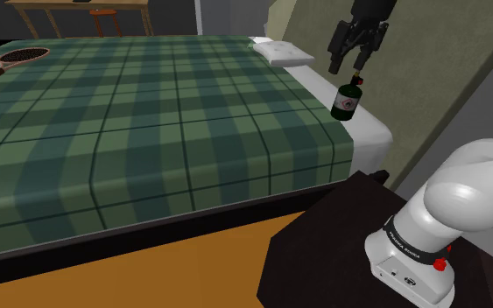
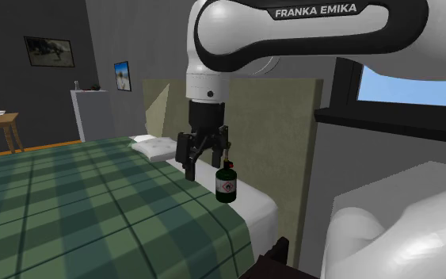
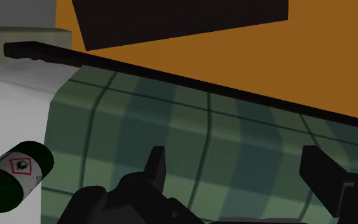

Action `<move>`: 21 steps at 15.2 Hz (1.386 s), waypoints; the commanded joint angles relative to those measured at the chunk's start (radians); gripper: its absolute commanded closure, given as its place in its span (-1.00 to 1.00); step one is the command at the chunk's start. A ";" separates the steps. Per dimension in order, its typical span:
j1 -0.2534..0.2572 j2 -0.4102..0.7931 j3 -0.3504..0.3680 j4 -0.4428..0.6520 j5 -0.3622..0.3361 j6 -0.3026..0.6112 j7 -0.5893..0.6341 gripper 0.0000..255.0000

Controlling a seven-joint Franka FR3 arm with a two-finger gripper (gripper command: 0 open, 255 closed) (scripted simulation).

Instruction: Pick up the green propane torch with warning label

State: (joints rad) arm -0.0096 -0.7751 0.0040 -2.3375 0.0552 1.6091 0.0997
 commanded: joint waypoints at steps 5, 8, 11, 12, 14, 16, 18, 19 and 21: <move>-0.038 0.032 -0.059 -0.040 -0.048 0.102 -0.048 -1.00; -0.066 0.067 -0.104 -0.058 -0.080 0.180 -0.083 -1.00; -0.092 0.112 -0.151 -0.068 -0.108 0.259 -0.117 -1.00; -0.101 0.129 -0.166 -0.068 -0.115 0.286 -0.129 -1.00; -0.116 0.165 -0.198 -0.067 -0.129 0.338 -0.152 -1.00; -0.130 0.205 -0.231 -0.061 -0.139 0.390 -0.175 -1.00; -0.141 0.248 -0.263 -0.051 -0.145 0.441 -0.199 -1.00; -0.147 0.270 -0.280 -0.044 -0.146 0.466 -0.212 -1.00; -0.155 0.317 -0.314 -0.028 -0.145 0.515 -0.238 -1.00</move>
State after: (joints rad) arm -0.1620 -0.4818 -0.2969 -2.3675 -0.0908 2.0913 -0.1301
